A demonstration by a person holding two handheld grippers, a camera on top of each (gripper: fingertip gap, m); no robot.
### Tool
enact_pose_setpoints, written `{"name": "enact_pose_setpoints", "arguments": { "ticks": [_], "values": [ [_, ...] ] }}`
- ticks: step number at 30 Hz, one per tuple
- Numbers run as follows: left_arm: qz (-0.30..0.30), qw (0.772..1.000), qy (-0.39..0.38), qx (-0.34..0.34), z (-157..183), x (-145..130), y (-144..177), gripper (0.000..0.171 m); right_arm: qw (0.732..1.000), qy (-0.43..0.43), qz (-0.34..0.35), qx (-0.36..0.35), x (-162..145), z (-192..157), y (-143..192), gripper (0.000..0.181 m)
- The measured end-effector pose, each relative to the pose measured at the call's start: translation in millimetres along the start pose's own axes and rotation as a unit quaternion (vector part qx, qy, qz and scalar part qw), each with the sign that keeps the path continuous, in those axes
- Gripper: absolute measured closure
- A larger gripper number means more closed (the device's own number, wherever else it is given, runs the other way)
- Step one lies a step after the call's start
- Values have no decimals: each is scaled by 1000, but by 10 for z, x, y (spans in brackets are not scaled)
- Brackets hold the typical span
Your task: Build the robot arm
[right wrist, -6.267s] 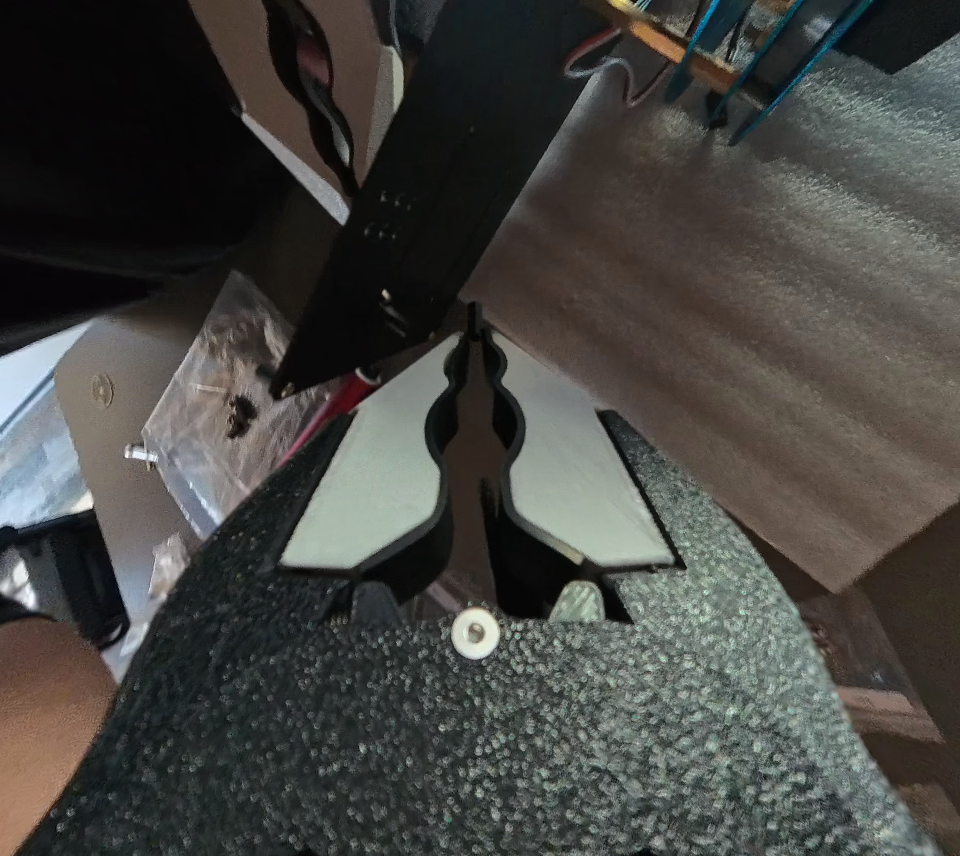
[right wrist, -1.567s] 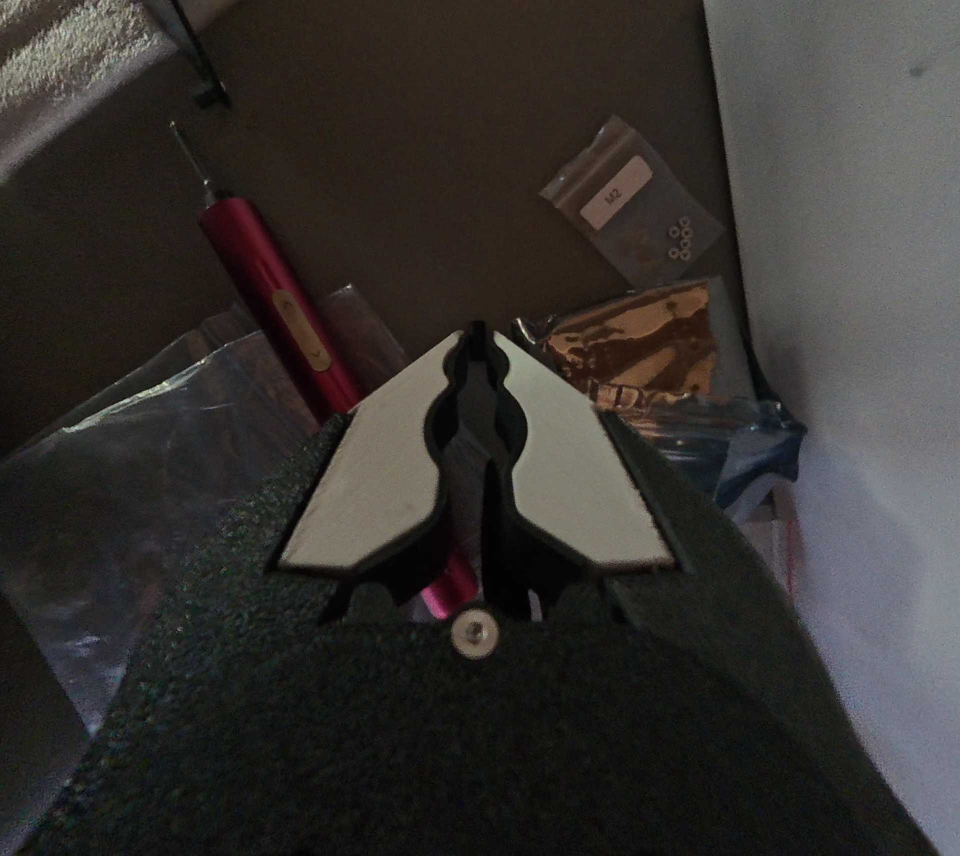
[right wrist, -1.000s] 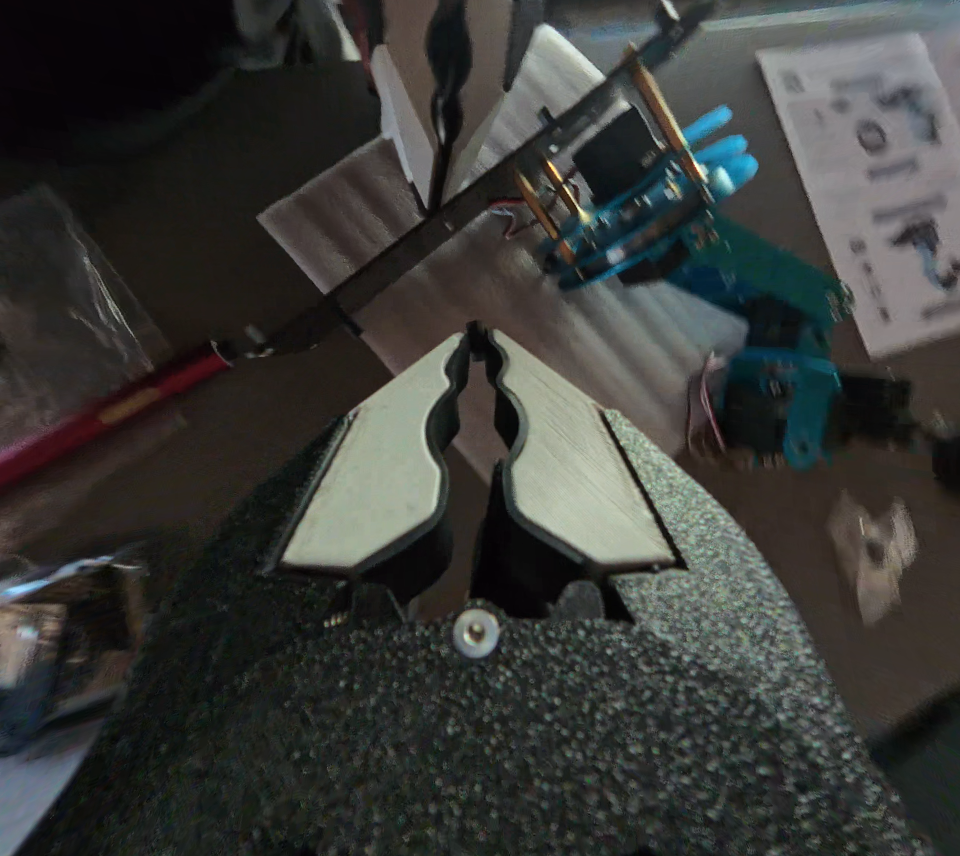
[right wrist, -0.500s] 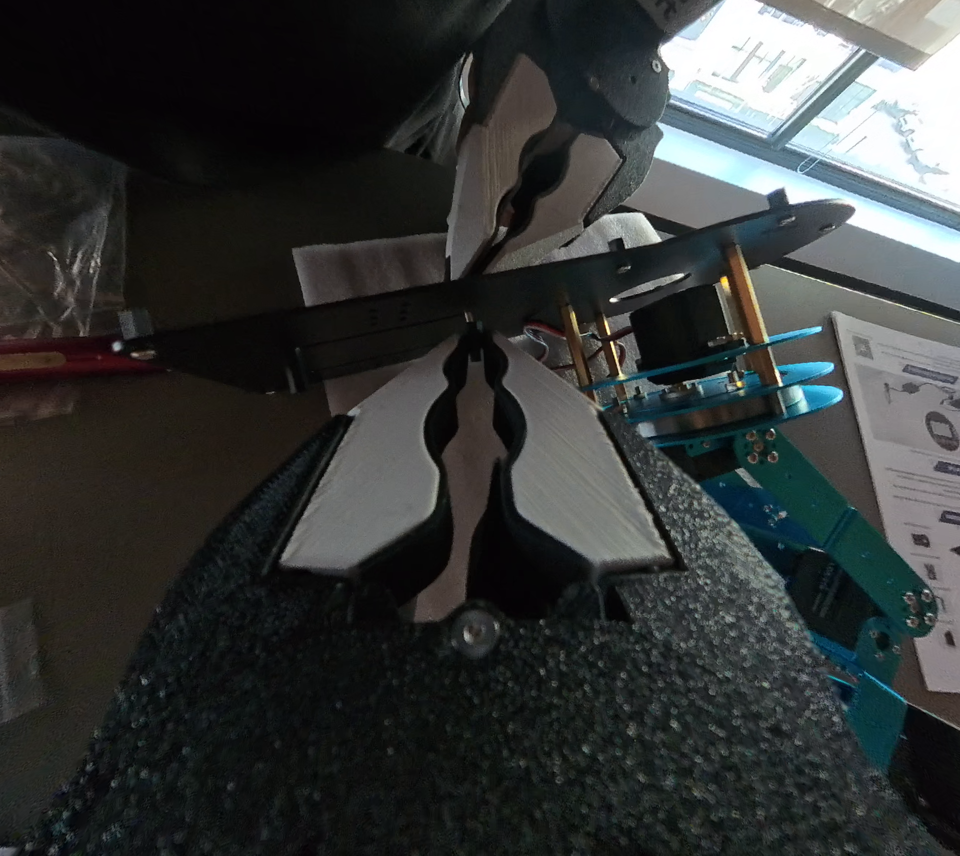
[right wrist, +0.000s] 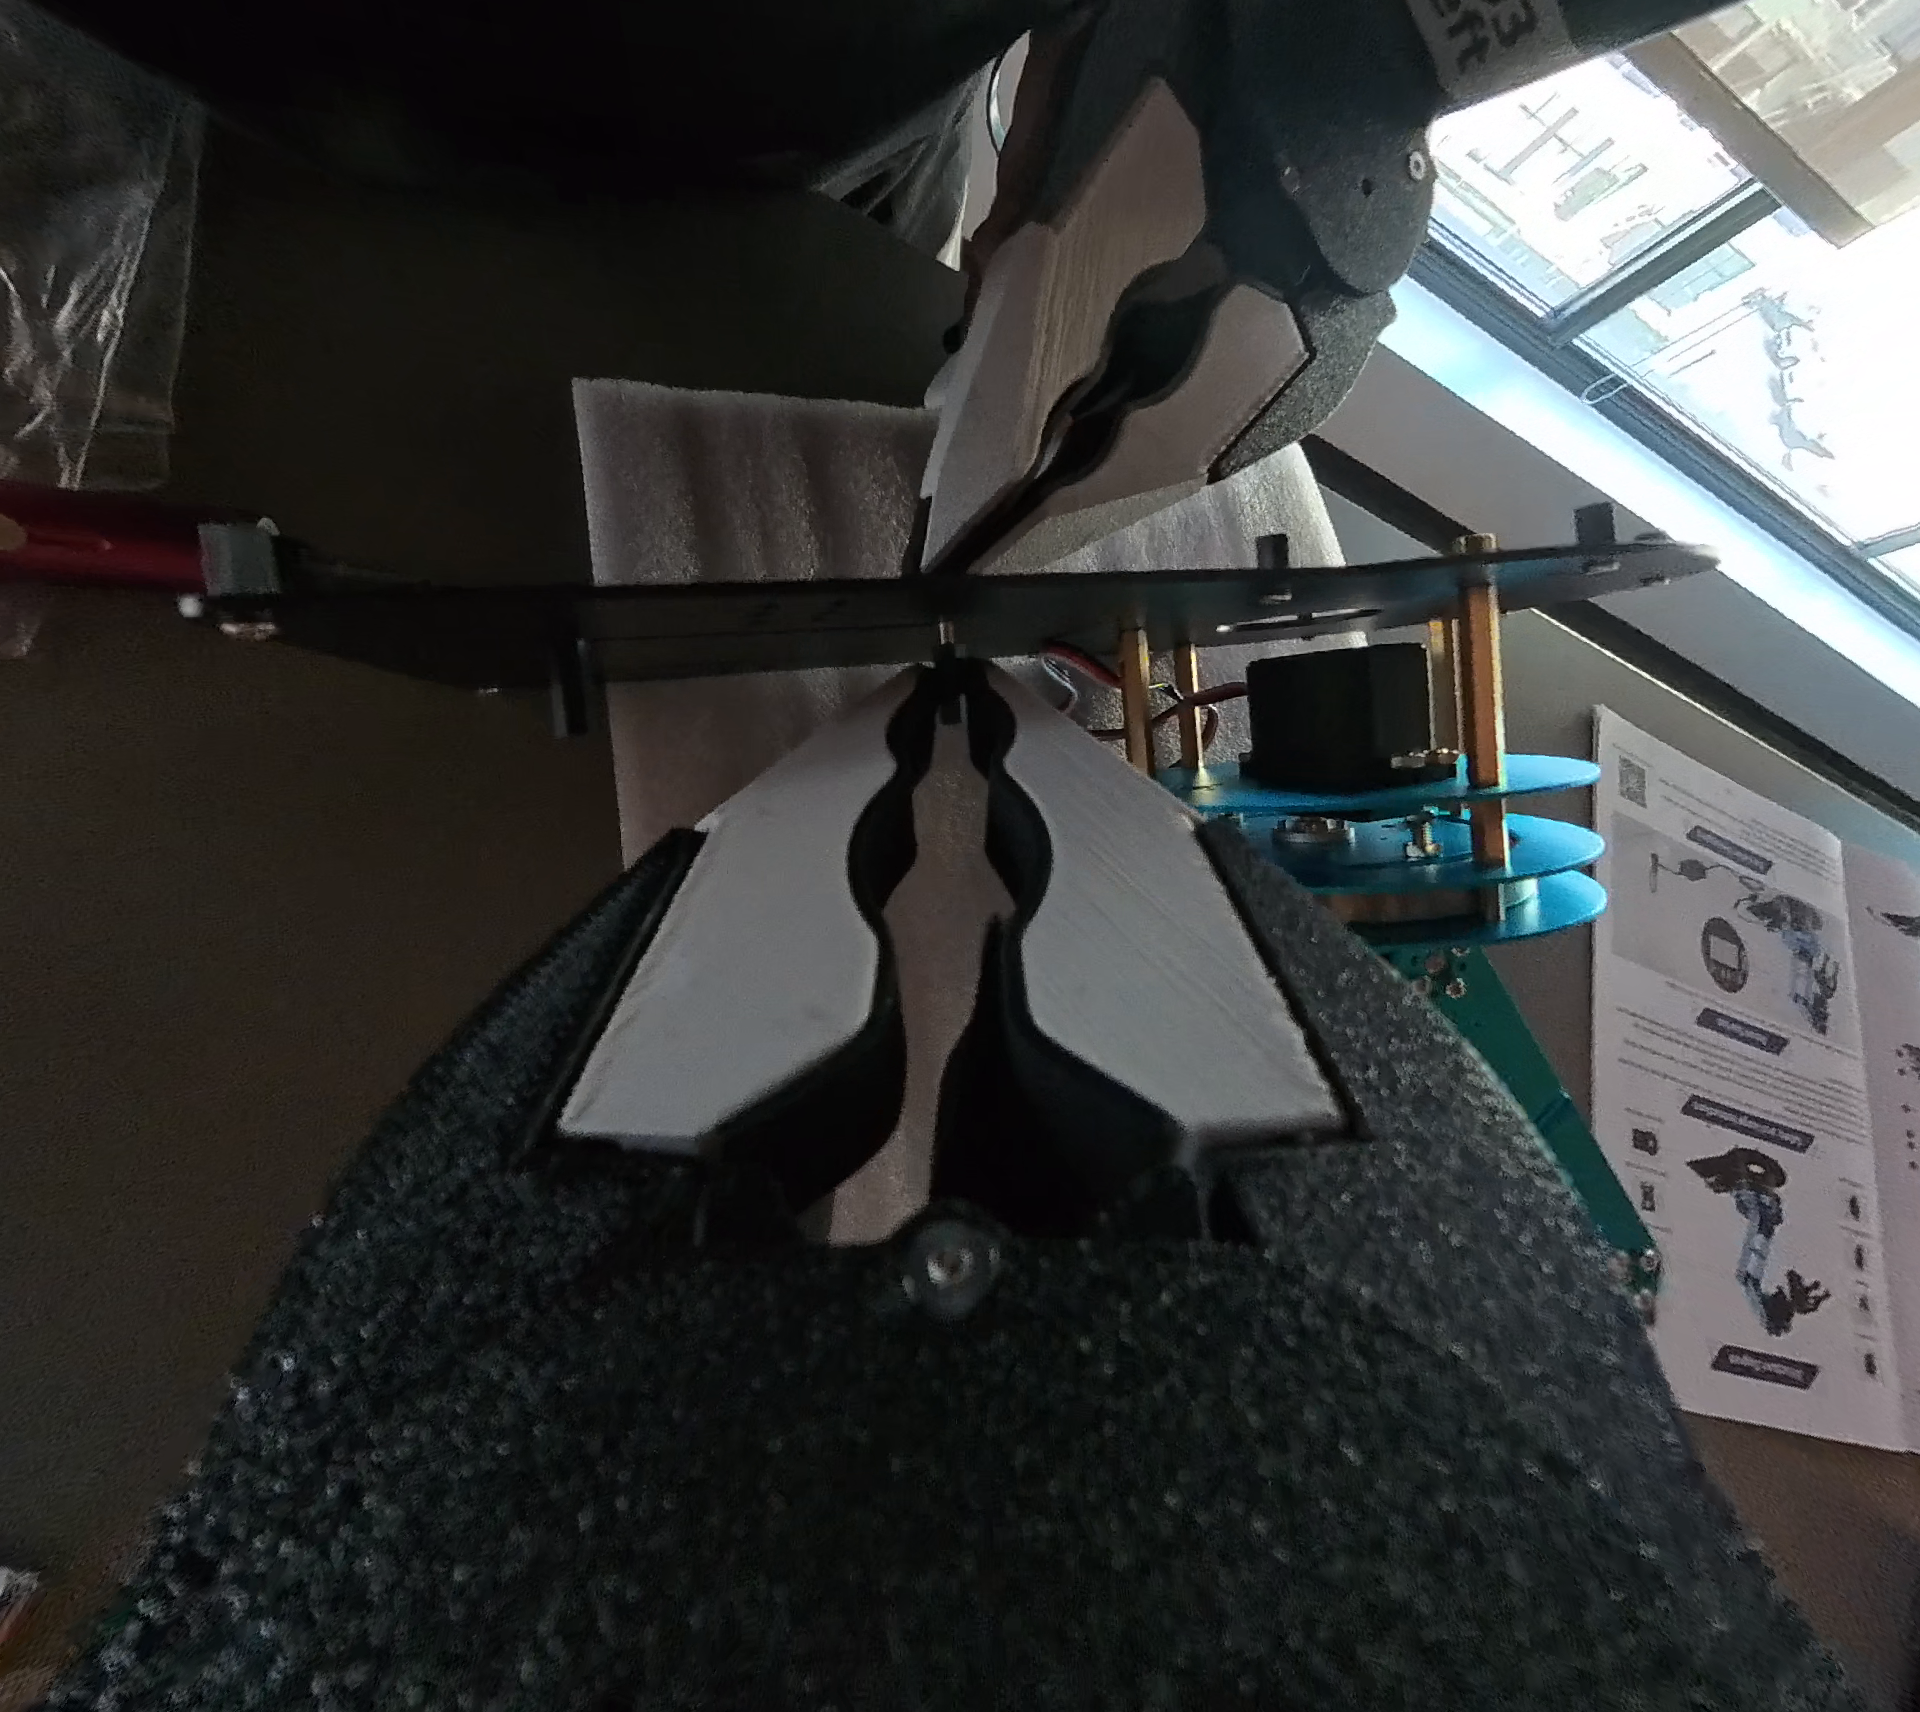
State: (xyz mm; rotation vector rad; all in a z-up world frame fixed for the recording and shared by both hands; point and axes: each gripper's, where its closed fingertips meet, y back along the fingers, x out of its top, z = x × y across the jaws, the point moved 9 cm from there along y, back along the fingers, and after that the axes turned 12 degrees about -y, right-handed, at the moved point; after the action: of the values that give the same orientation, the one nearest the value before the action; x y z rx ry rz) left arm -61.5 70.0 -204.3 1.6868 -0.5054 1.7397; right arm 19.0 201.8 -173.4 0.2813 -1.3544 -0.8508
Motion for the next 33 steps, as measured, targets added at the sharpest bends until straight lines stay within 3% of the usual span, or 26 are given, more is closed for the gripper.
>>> {"name": "enact_pose_setpoints", "arguments": {
  "ticks": [11,17,23,27,31,33],
  "values": [
    [4,1000,5,1,11,-4,-8,171,1000,18,-8,13,32,0,-1,176],
    [-1,1000,-5,7,19,5,-12,171,990,-99,-7,105,9,145,-19,176],
    [-2,1000,-5,11,22,8,-10,171,923,-288,24,254,-144,336,-102,177],
    [-3,1000,-9,10,18,10,-11,171,845,-403,27,351,-259,428,-197,177],
    [-2,1000,-12,13,16,14,-2,171,798,-467,35,380,-336,435,-253,177],
    [-2,1000,-11,14,11,12,4,171,760,-516,46,392,-385,440,-266,178]
  ]
}}
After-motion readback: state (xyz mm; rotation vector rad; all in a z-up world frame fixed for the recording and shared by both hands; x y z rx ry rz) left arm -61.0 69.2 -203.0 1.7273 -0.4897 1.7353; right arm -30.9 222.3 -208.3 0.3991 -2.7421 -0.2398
